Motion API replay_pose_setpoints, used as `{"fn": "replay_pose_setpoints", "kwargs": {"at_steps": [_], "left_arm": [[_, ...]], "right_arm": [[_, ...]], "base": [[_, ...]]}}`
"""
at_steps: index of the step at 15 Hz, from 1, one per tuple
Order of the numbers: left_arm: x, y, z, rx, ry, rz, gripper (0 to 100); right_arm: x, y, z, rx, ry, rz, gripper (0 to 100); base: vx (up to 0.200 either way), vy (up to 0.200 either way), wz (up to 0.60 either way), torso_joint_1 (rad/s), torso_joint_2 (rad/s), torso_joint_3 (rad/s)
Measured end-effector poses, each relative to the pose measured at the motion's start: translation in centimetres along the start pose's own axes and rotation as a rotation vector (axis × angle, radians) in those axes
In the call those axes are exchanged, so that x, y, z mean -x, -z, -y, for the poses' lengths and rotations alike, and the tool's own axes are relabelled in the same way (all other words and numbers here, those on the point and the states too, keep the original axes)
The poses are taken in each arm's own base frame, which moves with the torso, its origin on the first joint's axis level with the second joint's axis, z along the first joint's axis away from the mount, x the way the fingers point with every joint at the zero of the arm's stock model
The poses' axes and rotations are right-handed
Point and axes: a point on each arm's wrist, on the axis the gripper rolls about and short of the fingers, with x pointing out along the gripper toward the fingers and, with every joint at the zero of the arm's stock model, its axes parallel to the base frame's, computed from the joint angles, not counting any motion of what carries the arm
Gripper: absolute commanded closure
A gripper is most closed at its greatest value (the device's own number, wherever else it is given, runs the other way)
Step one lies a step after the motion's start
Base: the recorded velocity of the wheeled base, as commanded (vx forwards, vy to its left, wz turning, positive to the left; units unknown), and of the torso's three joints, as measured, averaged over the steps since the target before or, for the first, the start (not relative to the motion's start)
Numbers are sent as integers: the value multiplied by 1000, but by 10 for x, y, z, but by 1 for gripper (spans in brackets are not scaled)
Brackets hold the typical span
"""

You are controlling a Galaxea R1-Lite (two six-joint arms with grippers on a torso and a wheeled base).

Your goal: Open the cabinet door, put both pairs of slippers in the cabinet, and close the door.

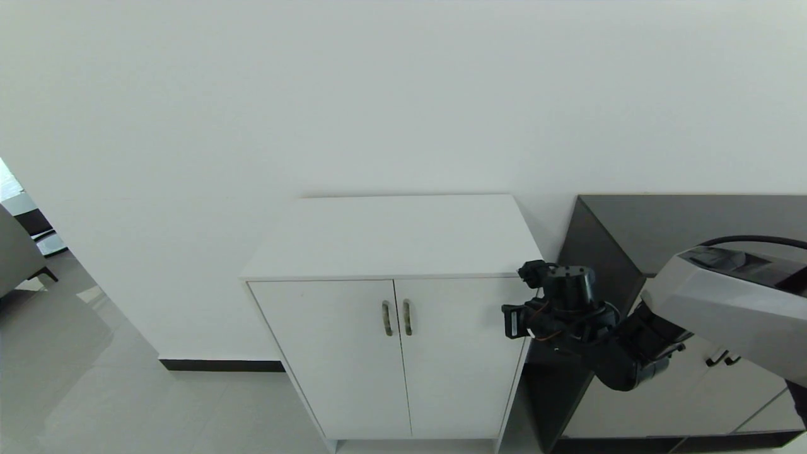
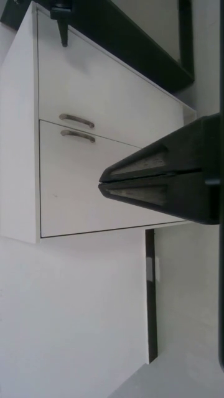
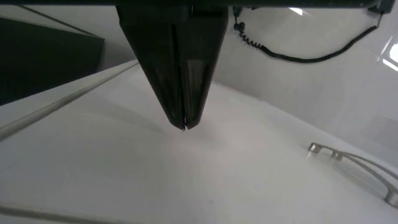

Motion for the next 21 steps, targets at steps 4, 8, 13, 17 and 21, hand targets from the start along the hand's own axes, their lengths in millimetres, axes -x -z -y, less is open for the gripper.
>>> {"fn": "replay_pose_setpoints", "kwargs": {"at_steps": [4, 8, 13, 17, 21], "left_arm": [[0, 0, 0, -1, -1, 0, 100], [0, 0, 0, -1, -1, 0, 100], [0, 0, 0, 0, -2, 0, 100], [0, 0, 0, 0, -5, 0, 100], [0, 0, 0, -1, -1, 0, 100]], "right_arm": [[20, -7, -1, 9, 1, 2, 100], [71, -6, 9, 49, 39, -12, 100], [159, 5, 54, 151, 193, -38, 100], [229, 22, 77, 153, 239, -47, 100], [286, 52, 98, 85, 244, -66, 100]], "base": [[0, 0, 0, 0, 0, 0], [0, 0, 0, 0, 0, 0], [0, 0, 0, 0, 0, 0], [0, 0, 0, 0, 0, 0], [0, 0, 0, 0, 0, 0]]}}
